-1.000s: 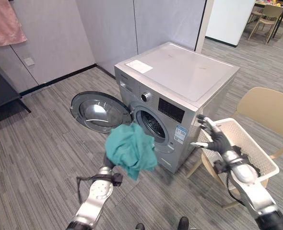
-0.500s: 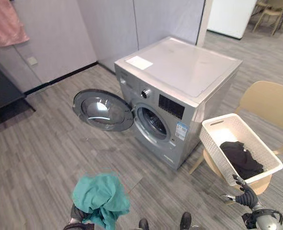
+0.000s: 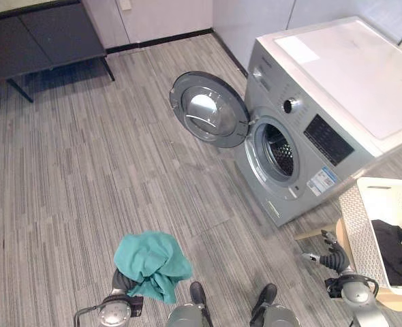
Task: Grab the laundry basket,head to the washer,open it,put in the laundry and shut it.
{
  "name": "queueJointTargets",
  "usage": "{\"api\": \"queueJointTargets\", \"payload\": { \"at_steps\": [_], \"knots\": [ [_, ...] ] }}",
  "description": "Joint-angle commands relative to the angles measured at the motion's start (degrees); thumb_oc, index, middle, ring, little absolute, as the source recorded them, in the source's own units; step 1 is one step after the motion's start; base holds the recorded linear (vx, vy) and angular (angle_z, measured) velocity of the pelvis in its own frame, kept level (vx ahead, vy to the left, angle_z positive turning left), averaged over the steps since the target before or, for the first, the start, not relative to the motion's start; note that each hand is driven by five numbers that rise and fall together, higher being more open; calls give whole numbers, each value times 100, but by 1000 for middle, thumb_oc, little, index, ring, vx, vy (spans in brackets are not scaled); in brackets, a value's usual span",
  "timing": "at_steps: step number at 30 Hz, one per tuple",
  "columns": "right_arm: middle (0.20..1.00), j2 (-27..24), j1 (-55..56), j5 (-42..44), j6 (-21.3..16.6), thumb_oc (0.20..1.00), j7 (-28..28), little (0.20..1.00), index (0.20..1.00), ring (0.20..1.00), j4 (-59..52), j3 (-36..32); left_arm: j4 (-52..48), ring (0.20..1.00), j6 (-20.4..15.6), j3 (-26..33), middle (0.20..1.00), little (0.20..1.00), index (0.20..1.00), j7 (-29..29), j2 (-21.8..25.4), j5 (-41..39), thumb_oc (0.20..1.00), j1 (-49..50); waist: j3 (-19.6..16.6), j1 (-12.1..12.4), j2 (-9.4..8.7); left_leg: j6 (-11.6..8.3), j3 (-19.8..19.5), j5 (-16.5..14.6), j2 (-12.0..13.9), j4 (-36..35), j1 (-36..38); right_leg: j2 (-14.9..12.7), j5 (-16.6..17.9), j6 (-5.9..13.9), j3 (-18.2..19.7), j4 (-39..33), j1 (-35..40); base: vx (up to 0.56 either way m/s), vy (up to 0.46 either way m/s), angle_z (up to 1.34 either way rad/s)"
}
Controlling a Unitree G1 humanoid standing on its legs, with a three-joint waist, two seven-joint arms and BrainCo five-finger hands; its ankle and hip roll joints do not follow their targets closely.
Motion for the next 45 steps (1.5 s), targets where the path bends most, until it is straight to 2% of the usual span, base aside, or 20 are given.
{"api": "queueJointTargets", "payload": {
  "at_steps": [1, 2, 4, 6, 9, 12, 15, 17, 20, 22, 25, 28, 29, 30, 31, 32, 34, 39, 43, 45],
  "knots": [
    [1000, -153, -298, 101, -134, 1000, -32, 1000, 1000, 1000, -89, 252, -355, 200, -246, 45, 200, 200, 200, 259, 409, -146, 200, -326, 39, -133, 129, -114, -588, -502, -21, 336, -85, 583, -930, 229, 1053, 977, -96, 163, 126, 45],
    [1000, -184, -354, 98, -138, 1000, -51, 1000, 1000, 1000, -85, 330, -380, 200, -279, -20, 200, 200, 200, 300, 399, -166, 200, -413, 85, -186, 164, -94, -692, -521, -75, 277, -18, 769, -1020, 214, 1366, 1032, -336, 229, 143, 49],
    [1000, -220, -385, 93, -147, 1000, -52, 1000, 1000, 1000, -137, 364, -401, 200, -306, -99, 200, 200, 200, 286, 367, -155, 200, -471, 153, -227, 200, -55, -820, -564, -133, 190, 103, 911, -1028, 152, 1570, 944, -562, 202, 62, 68],
    [1000, -238, -374, 115, -134, 1000, -47, 1000, 1000, 1000, -140, 377, -450, 200, -285, -216, 200, 200, 200, 256, 355, -122, 200, -566, 249, -347, 177, 1, -1059, -541, -282, 102, 241, 1096, -627, 146, 1803, 522, -1023, 179, -19, 62],
    [1000, -231, -371, 94, -125, 1000, -46, 1000, 1000, 1000, -127, 388, -419, 200, -292, -249, 200, 200, 200, 255, 339, -88, 200, -638, 296, -408, 182, -5, -1200, -626, -340, 73, 378, 1099, -423, 204, 1779, 275, -1213, 198, -37, 60],
    [1000, -208, -361, 16, -113, 1000, -64, 1000, 1000, 1000, -104, 423, -434, 200, -284, -283, 200, 200, 200, 266, 311, -33, 200, -682, 325, -441, 152, -52, -1274, -759, -356, 62, 595, 969, -249, 279, 1306, 90, -1396, 298, -113, 28],
    [1000, -198, -224, 37, -174, 1000, 4, 1000, 1000, 1000, -116, 404, -482, 200, -296, -368, 200, 200, 200, 184, 277, 59, 200, -620, 181, -491, 92, -154, -1386, -945, -392, 240, 749, 1007, -295, 180, 1320, -94, -1070, 303, -147, 25],
    [1000, -268, -216, 0, -197, 1000, 17, 1000, 1000, 1000, -85, 389, -502, 200, -319, -392, 200, 200, 200, 117, 232, 18, 200, -584, 46, -580, 110, -361, -1277, -1006, -222, 518, 797, 1031, -318, 115, 1247, -223, -804, 249, -146, 69],
    [1000, -393, -217, 55, -231, 1000, 35, 1000, 1000, 1000, -112, 388, -487, 200, -328, -475, 200, 200, 200, 68, 170, -56, 200, -603, 48, -615, 91, -578, -1064, -515, 155, 1875, 343, 1199, -462, -127, 1301, -435, -356, 221, -151, 54],
    [1000, -439, -283, 52, -199, 1000, 28, 1000, 1000, 1000, -24, 404, -445, 200, -300, -510, 200, 200, 200, 52, 133, -89, 200, -668, 52, -553, 12, -489, -957, -514, 339, 1975, -136, 1210, -626, -182, 1402, -550, -102, 241, -55, -21],
    [1000, -459, -278, 71, -202, 1000, 20, 1000, 1000, 1000, -26, 403, -479, 200, -283, -536, 200, 200, 200, 52, 153, -40, 200, -643, 41, -503, -60, -435, -1053, -592, 337, 1617, -340, 1204, -708, -149, 1539, -558, 6, 172, 32, -57],
    [1000, -461, -276, 59, -186, 1000, -1, 1000, 1000, 1000, 52, 437, -489, 200, -262, -585, 200, 200, 200, 51, 184, 30, 200, -609, 83, -391, -84, -556, -1423, -64, 400, 1009, -663, 1300, -829, -165, 1811, -534, 198, 226, 108, -62],
    [1000, -454, -285, 43, -180, 1000, -22, 1000, 1000, 1000, 115, 482, -485, 200, -247, -621, 200, 200, 200, 82, 186, 38, 200, -592, 120, -288, -65, -669, -1907, 319, 424, 640, -881, 1391, -924, -157, 2035, -492, 306, 301, 203, -77],
    [1000, -451, -283, 33, -179, 1000, -36, 1000, 1000, 1000, 143, 493, -509, 200, -233, -635, 200, 200, 200, 96, 186, 38, 200, -572, 135, -241, -48, -716, -2221, 450, 412, 466, -949, 1418, -973, -146, 2195, -440, 348, 225, 168, -88],
    [1000, -450, -284, 33, -179, 1000, -36, 1000, 1000, 1000, 143, 490, -509, 200, -233, -636, 200, 200, 200, 96, 186, 38, 200, -575, 127, -242, -47, -715, -2223, 475, 411, 445, -956, 1418, -961, -147, 2194, -444, 333, 219, 225, -140],
    [1000, -438, -285, 24, -185, 1000, -18, 1000, 1000, 1000, 149, 508, -573, 200, -240, -641, 200, 200, 200, 93, 184, 22, 200, -505, 124, -187, -26, -735, -2689, 409, 354, 366, -921, 1475, -1046, -116, 2534, -291, 355, 138, 157, -132],
    [1000, -418, -244, -19, -208, 1000, 31, 1000, 1000, 1000, 150, 482, -574, 200, -257, -730, 200, 200, 200, 28, 180, 34, 200, -480, 1, -242, 0, -730, -2775, 295, 336, 380, -732, 1411, -1068, -25, 2743, -241, 400, 297, 284, -138],
    [1000, -362, -451, -23, -148, 1000, 43, 1000, 1000, 1000, 224, 531, -576, 200, -267, -849, 200, 200, 200, -2, 384, 78, 200, -707, -17, -305, -45, -471, -2197, -52, 184, 663, -617, 1177, -1010, 151, 3300, 46, 141, 147, 333, -100],
    [1000, -320, -595, -71, -101, 1000, 45, 1000, 1000, 1000, 263, 583, -654, 200, -292, -825, 200, 200, 200, 37, 548, 153, 200, -831, -5, -335, -53, -326, -1691, -214, 211, 687, -495, 1120, -870, 242, 3439, 287, -169, 13, 221, -117],
    [1000, -269, -664, -67, -128, 1000, 74, 1000, 1000, 1000, 177, 626, -756, 200, -309, -801, 200, 200, 200, 60, 618, 159, 200, -864, 51, -282, -19, -253, -1185, -361, 282, 605, -217, 879, -798, 256, 2615, 625, -388, 4, 156, -119]
  ]
}}
